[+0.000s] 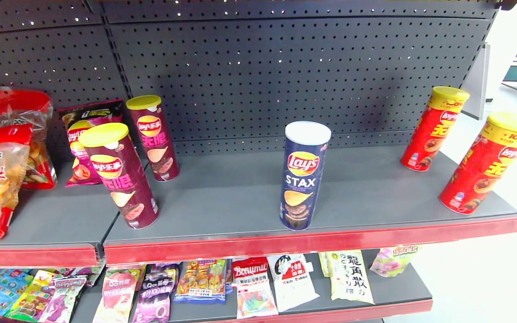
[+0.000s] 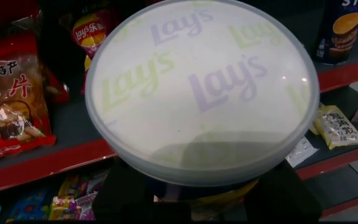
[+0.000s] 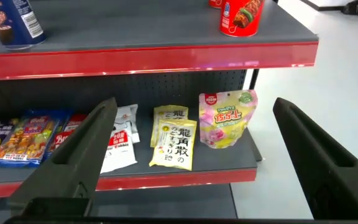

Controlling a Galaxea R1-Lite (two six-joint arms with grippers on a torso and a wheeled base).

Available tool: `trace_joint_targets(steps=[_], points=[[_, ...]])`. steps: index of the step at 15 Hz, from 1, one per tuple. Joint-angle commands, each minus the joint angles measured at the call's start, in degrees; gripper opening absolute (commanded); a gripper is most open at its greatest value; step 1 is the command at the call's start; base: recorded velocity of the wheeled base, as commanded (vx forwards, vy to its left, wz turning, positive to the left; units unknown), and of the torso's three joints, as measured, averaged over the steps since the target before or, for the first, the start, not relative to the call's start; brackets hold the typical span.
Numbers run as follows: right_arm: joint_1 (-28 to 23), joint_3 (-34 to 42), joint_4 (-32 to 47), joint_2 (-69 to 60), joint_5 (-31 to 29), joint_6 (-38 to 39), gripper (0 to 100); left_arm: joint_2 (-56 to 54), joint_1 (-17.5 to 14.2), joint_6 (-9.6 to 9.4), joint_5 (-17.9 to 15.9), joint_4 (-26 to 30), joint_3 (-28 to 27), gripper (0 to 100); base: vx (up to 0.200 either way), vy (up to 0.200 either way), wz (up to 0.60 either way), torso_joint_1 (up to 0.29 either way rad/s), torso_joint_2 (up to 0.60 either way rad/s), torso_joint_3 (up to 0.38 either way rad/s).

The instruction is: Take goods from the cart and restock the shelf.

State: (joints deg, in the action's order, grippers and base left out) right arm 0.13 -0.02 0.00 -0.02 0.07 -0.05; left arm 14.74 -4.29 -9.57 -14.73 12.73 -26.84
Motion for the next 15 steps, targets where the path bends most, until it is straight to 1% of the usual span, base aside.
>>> trace_joint_targets(steps=[1, 5, 11, 15], points=[[0.0, 0.0, 0.0, 0.0, 0.0, 0.0, 100, 0.5, 0.0, -0.1, 0.0, 0.0, 0.0, 0, 0.0, 0.0, 0.0, 0.0, 0.0, 0.0], [0.0, 0.0, 0.0, 0.0, 0.0, 0.0, 100, 0.7, 0.0, -0.1, 0.0, 0.1, 0.4, 0, 0.0, 0.0, 0.0, 0.0, 0.0, 0.0], [0.0, 0.0, 0.0, 0.0, 0.0, -0.1, 100, 1.1, 0.0, -0.1, 0.0, 0.0, 0.3, 0, 0.0, 0.0, -0.6, 0.005, 0.0, 0.005], [0.0, 0.0, 0.0, 0.0, 0.1, 0.0, 100, 1.3, 0.0, -0.1, 0.0, 0.0, 0.3, 0, 0.0, 0.0, 0.0, 0.0, 0.0, 0.0]])
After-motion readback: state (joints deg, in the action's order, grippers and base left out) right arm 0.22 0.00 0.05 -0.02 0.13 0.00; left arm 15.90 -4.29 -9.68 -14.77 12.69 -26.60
